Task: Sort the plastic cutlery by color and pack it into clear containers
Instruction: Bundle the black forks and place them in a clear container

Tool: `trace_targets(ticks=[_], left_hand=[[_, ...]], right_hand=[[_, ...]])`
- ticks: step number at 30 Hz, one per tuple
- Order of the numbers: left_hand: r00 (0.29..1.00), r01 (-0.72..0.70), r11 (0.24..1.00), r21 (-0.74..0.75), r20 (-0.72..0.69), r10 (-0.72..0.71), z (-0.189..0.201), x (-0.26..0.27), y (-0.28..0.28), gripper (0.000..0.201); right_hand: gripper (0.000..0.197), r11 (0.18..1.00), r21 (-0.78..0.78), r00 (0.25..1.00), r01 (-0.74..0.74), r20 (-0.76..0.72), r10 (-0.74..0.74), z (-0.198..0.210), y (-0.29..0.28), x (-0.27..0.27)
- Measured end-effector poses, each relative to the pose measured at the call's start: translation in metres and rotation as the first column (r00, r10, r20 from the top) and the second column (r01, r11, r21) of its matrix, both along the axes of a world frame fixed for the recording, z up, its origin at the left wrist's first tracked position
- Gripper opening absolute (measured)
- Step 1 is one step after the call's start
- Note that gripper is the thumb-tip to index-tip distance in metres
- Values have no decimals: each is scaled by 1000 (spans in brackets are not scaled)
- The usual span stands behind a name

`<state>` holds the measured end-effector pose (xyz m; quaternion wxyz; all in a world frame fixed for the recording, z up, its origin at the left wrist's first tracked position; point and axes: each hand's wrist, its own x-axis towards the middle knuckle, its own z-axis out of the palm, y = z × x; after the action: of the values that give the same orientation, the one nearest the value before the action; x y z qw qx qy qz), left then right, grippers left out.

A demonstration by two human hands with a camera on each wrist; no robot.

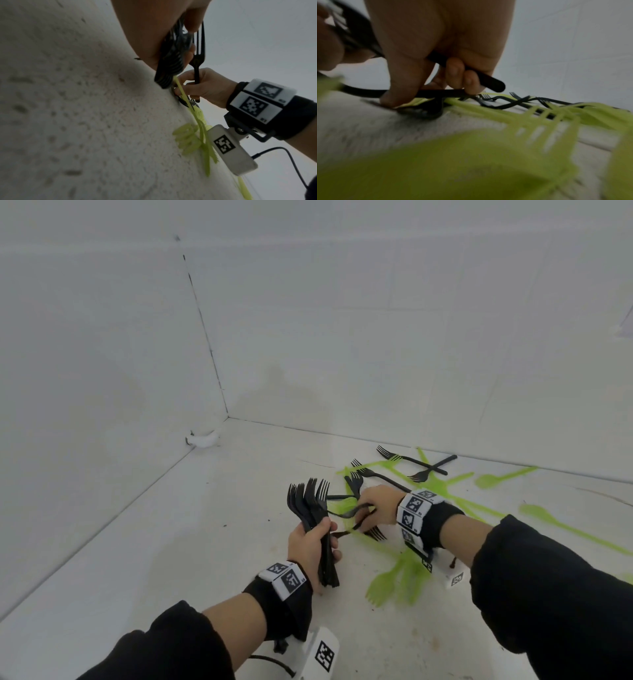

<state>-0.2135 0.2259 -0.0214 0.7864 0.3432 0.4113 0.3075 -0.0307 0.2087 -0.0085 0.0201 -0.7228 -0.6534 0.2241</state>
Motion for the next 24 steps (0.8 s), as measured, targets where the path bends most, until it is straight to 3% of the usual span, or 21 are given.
trace_targets(ticks=[3,5,7,12,18,20,24], left_hand=[[1000,22,1000,16,-5,-22,1,-1,0,14],[999,28,999,16,-16,-27,-1,-2,-1,12],[999,27,1000,7,-25,-27,-4,-3,-1,9],[999,19,1000,-11,-39,-19,-8,-1,-3,11],[999,-2,1000,-10,-53,2,-10,-1,-3,11],[998,-8,1000,-11,-56,8,-11,-3,-2,11],[998,-17,1000,-10,-64,16,-14,-4,-2,10]], right_hand=[[24,997,15,978,82,193,-83,13,-1,16],[13,992,48,937,113,326,-122,20,-3,29],[10,993,71,927,89,359,-109,25,-6,39],[40,988,43,915,-151,385,123,27,-8,41],[37,932,-86,801,-352,488,348,11,6,23],[36,936,-39,828,-350,454,329,11,12,21],[31,952,222,962,-210,221,160,12,16,29]])
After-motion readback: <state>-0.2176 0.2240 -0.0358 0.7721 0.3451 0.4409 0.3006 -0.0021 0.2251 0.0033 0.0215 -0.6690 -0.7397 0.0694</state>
